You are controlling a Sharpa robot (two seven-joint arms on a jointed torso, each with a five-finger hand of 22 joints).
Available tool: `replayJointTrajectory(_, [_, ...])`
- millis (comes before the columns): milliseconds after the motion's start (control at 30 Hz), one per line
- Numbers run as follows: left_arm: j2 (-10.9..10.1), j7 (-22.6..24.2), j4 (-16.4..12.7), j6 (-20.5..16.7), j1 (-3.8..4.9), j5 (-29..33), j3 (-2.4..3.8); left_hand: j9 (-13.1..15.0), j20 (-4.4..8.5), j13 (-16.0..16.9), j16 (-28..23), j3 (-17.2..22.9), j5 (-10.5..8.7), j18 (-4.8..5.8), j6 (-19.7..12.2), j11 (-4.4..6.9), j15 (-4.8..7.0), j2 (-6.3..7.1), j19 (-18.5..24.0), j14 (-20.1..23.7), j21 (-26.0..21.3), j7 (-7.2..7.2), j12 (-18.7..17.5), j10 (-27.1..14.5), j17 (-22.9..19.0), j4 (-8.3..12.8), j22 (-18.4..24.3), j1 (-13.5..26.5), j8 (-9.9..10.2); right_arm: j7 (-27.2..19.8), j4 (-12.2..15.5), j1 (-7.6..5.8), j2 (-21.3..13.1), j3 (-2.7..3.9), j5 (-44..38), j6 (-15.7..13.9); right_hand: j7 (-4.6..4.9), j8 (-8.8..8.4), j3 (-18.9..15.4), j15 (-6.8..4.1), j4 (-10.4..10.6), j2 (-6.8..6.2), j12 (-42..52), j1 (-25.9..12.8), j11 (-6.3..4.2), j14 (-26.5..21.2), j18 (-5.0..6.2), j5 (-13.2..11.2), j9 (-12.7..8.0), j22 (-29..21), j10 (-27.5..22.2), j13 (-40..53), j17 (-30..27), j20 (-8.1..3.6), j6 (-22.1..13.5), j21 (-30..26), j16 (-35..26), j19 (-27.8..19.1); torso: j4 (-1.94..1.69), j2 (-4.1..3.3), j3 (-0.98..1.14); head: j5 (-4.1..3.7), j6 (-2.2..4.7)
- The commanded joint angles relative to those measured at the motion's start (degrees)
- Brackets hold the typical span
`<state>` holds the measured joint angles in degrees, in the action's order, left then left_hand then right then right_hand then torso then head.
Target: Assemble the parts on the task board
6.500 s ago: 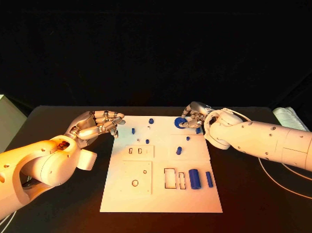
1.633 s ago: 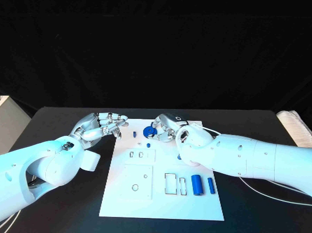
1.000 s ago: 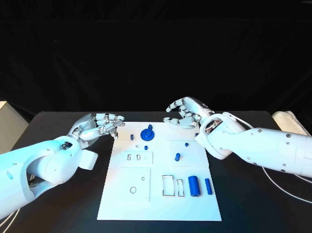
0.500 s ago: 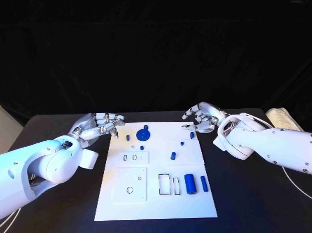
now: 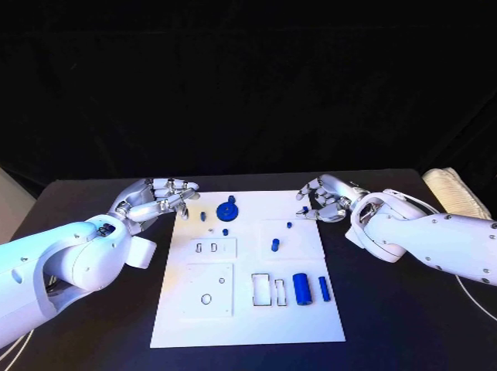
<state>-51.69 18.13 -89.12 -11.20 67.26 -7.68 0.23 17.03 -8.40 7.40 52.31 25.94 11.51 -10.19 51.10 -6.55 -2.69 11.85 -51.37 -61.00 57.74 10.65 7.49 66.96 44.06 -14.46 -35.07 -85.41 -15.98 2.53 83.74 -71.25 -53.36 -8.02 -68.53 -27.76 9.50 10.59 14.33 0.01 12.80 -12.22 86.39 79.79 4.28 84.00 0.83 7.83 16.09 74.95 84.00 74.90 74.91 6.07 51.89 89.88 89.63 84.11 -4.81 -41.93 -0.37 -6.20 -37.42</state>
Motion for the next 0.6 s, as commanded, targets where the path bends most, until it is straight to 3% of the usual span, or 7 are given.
replayJointTrajectory(33, [0.12, 0.45, -0.17, 1.31, -0.02, -0.19, 0.02, 0.08, -0.09, 0.07, 0.39, 0.22, -0.20, -0.32, -0.42, -0.15, -0.14, 0.03, 0.41, 0.45, 0.38, 0.04, 0.33, -0.35, -0.06, 0.05, -0.05, 0.52, 0.08, 0.30, -0.78, 0.27, 0.25, 0.02, -3.10, -0.10, 0.22, -0.56, -0.11, 0.66, -0.41, -0.16, -0.55, 0.82, 0.64, 6.00, -0.83, -0.44, -0.18, 15.05, 2.04, 11.34, 15.09, 0.48, -0.83, 0.12, 0.37, 5.89, -0.16, 0.06, -0.13, -0.42, -0.07])
replayJointTrajectory(233, [0.07, 0.43, -0.08, 1.33, -0.03, -0.24, 0.02, 0.08, -0.09, 0.07, 0.39, 0.22, -0.20, -0.32, -0.42, -0.15, -0.14, 0.03, 0.41, 0.45, 0.38, 0.04, 0.33, -0.35, -0.06, 0.05, -0.05, 0.52, 0.08, 0.56, -2.06, 0.74, 0.77, 0.02, -3.86, 0.82, 0.65, -1.48, -0.79, 1.01, -0.70, -0.38, -0.97, 2.06, 1.03, 6.00, -0.83, -1.07, -0.56, 15.05, 1.62, 10.98, 15.09, 0.79, -2.05, 0.12, 0.37, 5.89, 0.06, 0.01, 0.03, -0.27, -0.14])
replayJointTrajectory(400, [0.09, 0.41, -0.04, 1.38, -0.03, -0.25, 0.02, 0.08, -0.09, 0.07, 0.39, 0.22, -0.20, -0.32, -0.42, -0.15, -0.14, 0.03, 0.41, 0.45, 0.38, 0.04, 0.33, -0.35, -0.06, 0.05, -0.05, 0.52, 0.08, 0.65, -2.88, 0.89, 0.86, 0.02, -4.33, 2.31, 0.66, -1.56, -0.40, 1.09, -1.30, 0.09, -0.98, 3.72, 1.06, 6.00, -0.83, -0.96, -0.60, 15.05, 1.60, 10.96, 15.09, 0.93, -1.81, 0.12, 0.37, 5.89, -0.02, 0.05, -0.12, -0.31, -0.28])
replayJointTrajectory(600, [0.09, 0.37, 0.04, 1.35, -0.03, -0.27, 0.02, 0.08, -0.09, 0.07, 0.39, 0.22, -0.20, -0.32, -0.42, -0.15, -0.14, 0.03, 0.41, 0.45, 0.38, 0.04, 0.33, -0.35, -0.06, 0.05, -0.05, 0.52, 0.08, 1.32, -3.77, 0.95, 0.91, 0.02, -4.78, 2.89, 0.60, -1.39, 0.04, 1.07, -1.56, 0.38, -0.89, 4.35, 1.02, 6.00, -0.83, -0.77, -0.55, 15.05, 1.69, 11.04, 15.09, 0.94, -1.27, 0.12, 0.37, 5.89, 0.03, 0.00, -0.08, -0.29, -0.19])
